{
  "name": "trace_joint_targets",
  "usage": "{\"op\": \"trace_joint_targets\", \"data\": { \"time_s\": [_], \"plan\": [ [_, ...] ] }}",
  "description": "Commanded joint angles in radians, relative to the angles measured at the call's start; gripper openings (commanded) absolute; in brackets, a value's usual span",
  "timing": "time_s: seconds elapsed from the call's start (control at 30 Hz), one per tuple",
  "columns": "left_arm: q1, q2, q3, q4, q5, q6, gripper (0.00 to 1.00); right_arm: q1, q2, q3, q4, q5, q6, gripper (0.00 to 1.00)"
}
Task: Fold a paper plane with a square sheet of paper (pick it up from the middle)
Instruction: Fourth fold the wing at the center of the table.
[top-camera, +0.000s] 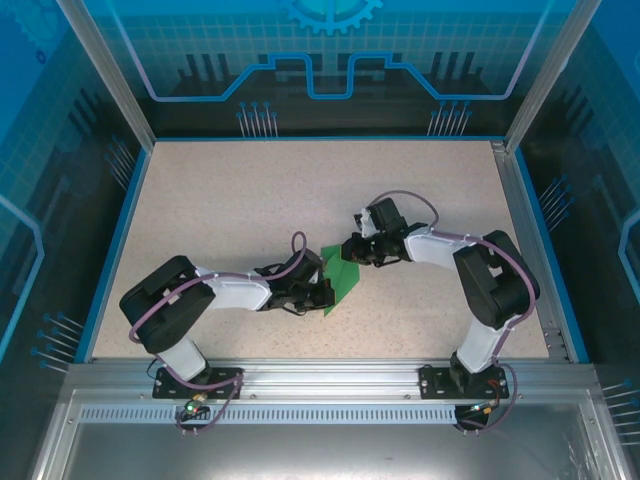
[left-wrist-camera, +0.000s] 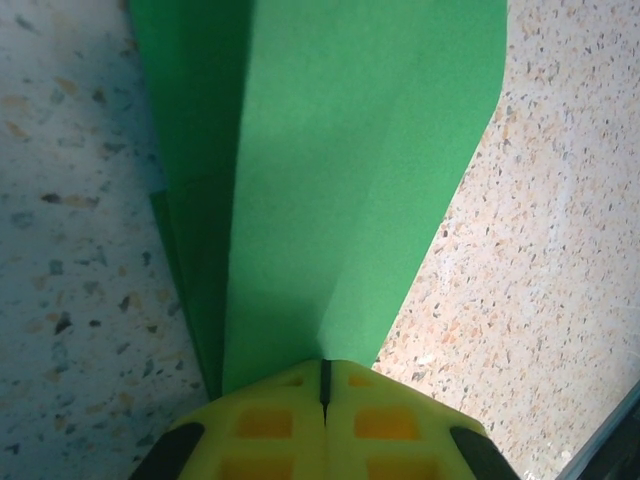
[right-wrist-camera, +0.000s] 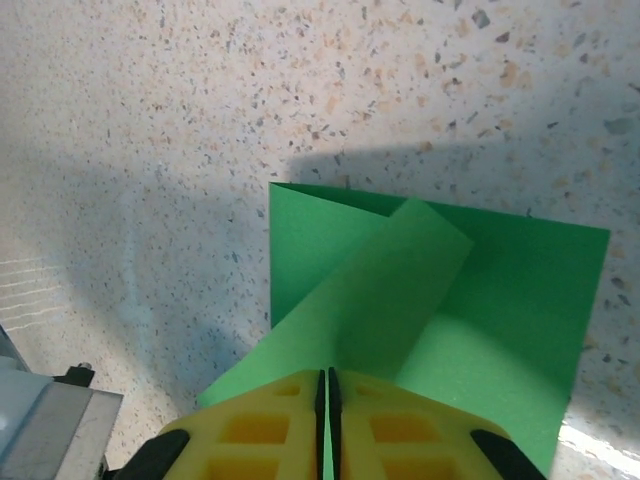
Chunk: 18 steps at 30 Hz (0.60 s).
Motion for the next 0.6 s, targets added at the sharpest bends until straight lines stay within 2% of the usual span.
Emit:
{"op": "trace_joint_targets", "data": {
  "time_s": [0.0, 0.33, 0.57],
  "plan": [
    [-0.004, 0.082, -0.056, -0.269, -0.054, 0.048, 0.04, 0.009, 0.009, 0.041, 0.01, -0.048, -0.015, 0.12],
    [0.001, 0.093, -0.042, -0.281, -0.045, 0.059, 0.04, 0.065, 0.068, -0.005, 0.097, -0.009, 0.023, 0.13],
    [0.001, 0.082, -0.051, -0.295, -0.049, 0.066, 0.04, 0.028, 0.164, 0.025, 0.091, 0.029, -0.015, 0.13]
  ]
}}
